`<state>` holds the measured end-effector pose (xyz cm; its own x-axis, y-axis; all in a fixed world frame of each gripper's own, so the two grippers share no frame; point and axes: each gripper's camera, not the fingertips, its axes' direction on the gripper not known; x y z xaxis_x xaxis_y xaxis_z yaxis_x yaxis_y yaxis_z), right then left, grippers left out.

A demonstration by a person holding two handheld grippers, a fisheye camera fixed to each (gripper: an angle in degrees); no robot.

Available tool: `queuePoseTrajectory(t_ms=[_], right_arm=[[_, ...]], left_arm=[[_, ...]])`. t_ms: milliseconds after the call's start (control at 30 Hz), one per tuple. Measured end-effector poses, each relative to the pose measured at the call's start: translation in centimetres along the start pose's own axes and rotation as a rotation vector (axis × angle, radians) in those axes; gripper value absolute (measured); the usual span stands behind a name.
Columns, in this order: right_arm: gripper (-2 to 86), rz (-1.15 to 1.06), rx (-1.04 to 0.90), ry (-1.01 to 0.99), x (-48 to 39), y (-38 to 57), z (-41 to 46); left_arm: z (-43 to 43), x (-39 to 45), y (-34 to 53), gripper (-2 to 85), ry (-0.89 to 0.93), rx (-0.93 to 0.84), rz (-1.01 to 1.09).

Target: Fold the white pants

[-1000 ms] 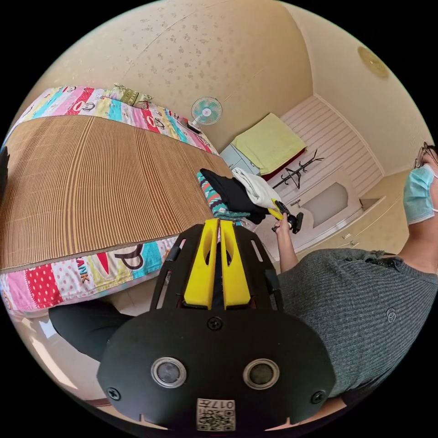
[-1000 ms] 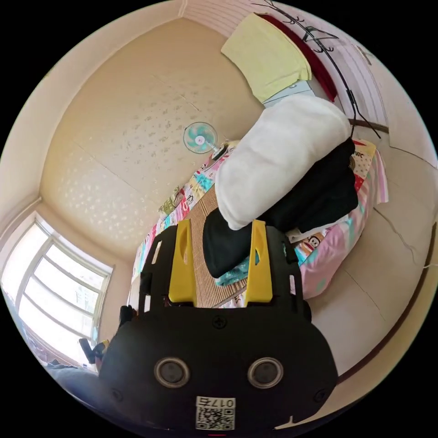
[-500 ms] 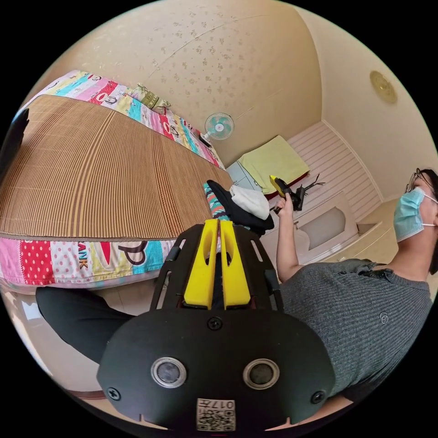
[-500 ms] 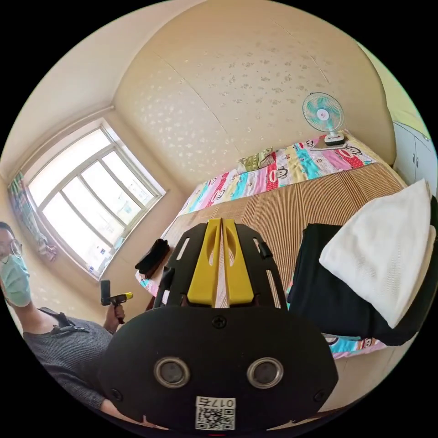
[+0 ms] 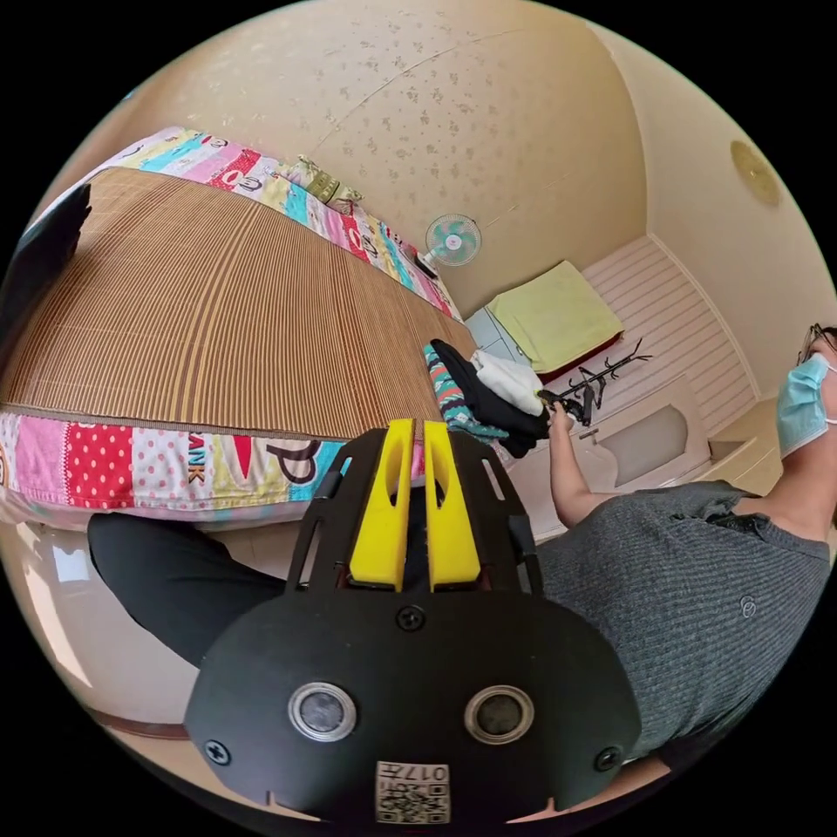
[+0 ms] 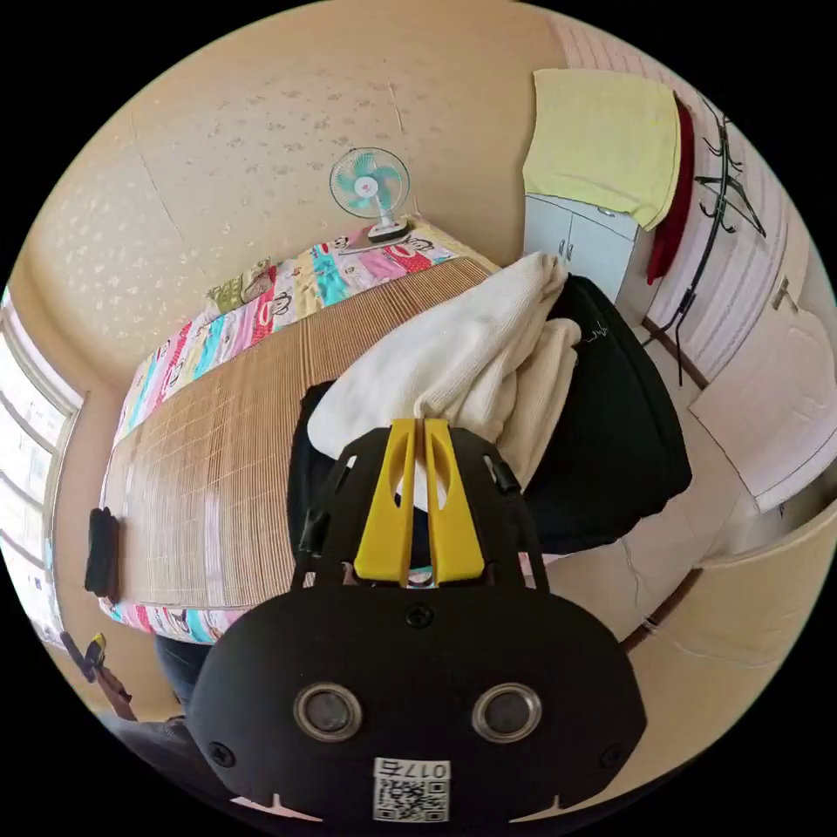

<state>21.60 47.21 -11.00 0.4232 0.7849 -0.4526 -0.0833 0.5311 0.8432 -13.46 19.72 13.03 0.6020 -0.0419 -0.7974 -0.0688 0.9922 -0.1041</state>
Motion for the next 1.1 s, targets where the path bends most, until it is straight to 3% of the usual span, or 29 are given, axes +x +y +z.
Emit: queuePoseTrajectory(t_ms=[33, 200, 267, 333, 433, 500, 600, 733, 833, 967, 1000, 1100], right_arm=[[2.3, -0.055, 0.096, -0.057, -3.2, -1.4, -1.5], [1.6, -0.527, 0.109, -0.333, -20.5, -1.0, 0.1], [1.6, -0.674, 0.034, -0.483, -26.3, 2.3, 1.9], [1.5, -0.793, -0.172, -0.582, -32.4, 8.1, 6.4], [1.2, -0.795, -0.522, -0.664, -35.6, 15.4, 13.4], [1.1, -0.751, -0.621, -0.714, -35.1, 17.9, 15.3], [1.7, -0.578, -0.527, -0.730, -30.7, 17.8, 15.1], [7.2, -0.087, -0.258, -0.262, -21.2, 14.7, 14.4], [14.8, 0.062, -0.180, -0.261, -17.5, 12.9, 16.6], [8.6, 0.070, -0.338, -0.510, -18.5, 9.5, 24.5], [4.7, 0.073, -0.315, -0.671, -20.1, 8.2, 25.2], [0.9, -0.272, -0.212, -0.676, -30.5, 6.5, 21.4]], left_arm=[[0.1, 0.1, -0.3, 0.0, 0.004, 0.002, 0.010], [2.4, 2.0, -2.6, -0.2, 0.047, 0.003, 0.093], [3.6, 2.3, -2.7, -0.3, 0.058, -0.022, 0.104], [4.8, 2.2, -2.5, -0.3, 0.063, -0.048, 0.097], [6.0, 1.1, -1.5, -0.2, 0.085, -0.074, 0.054], [6.4, -0.2, -0.7, 0.1, 0.101, -0.098, 0.010], [6.3, -1.6, -0.1, 1.1, 0.080, -0.122, -0.020], [6.1, -2.9, -0.4, 3.1, 0.069, -0.130, -0.036], [6.1, -2.7, -1.1, 3.8, 0.091, -0.107, -0.021], [7.3, -1.2, -2.1, 3.9, 0.132, -0.108, 0.029], [7.7, -0.6, -2.2, 3.9, 0.142, -0.119, 0.044], [8.4, 1.1, -2.0, 3.9, 0.120, -0.142, 0.106]])
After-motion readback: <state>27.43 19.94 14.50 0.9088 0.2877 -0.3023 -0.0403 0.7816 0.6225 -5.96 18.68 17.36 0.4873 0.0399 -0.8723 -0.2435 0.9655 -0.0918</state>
